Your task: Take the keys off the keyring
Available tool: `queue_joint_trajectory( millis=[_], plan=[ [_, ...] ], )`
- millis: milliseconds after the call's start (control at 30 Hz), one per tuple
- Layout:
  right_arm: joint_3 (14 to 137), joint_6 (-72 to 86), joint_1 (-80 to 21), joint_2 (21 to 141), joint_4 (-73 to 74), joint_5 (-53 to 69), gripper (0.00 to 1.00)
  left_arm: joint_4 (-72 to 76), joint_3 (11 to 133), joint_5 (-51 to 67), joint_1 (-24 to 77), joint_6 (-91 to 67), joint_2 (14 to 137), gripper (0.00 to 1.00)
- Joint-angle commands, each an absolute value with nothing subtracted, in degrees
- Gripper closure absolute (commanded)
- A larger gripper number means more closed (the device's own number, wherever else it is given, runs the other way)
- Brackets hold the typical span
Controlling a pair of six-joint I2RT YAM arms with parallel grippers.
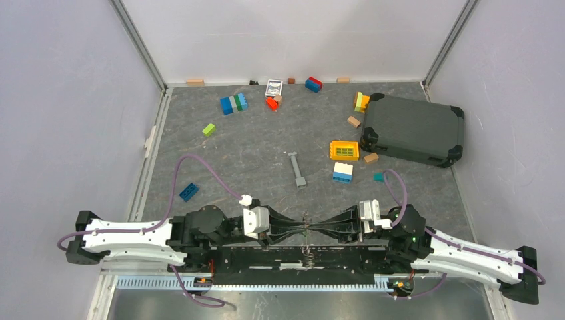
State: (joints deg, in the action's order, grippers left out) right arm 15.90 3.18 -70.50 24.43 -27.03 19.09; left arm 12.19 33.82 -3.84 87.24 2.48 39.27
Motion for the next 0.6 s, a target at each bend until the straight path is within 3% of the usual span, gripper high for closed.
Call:
queue_joint_trajectory(
  millis=[0,367,567],
  plan=[
    [16.82,3.23,-70.58,23.91,-31.74,19.56,1.0,15.03,33.19,-2.65,87.38,0.48,39.65,0.76],
    [16.58,3.54,-70.6,23.29,-32.17,19.54,1.0,15.01,32.38,-3.08,87.34,0.52,39.98,0.79],
    [16.46,3.65,-70.57,23.03,-32.4,19.87,1.0,14.91,32.01,-3.69,87.36,-1.14,40.11,0.73]
  ],
)
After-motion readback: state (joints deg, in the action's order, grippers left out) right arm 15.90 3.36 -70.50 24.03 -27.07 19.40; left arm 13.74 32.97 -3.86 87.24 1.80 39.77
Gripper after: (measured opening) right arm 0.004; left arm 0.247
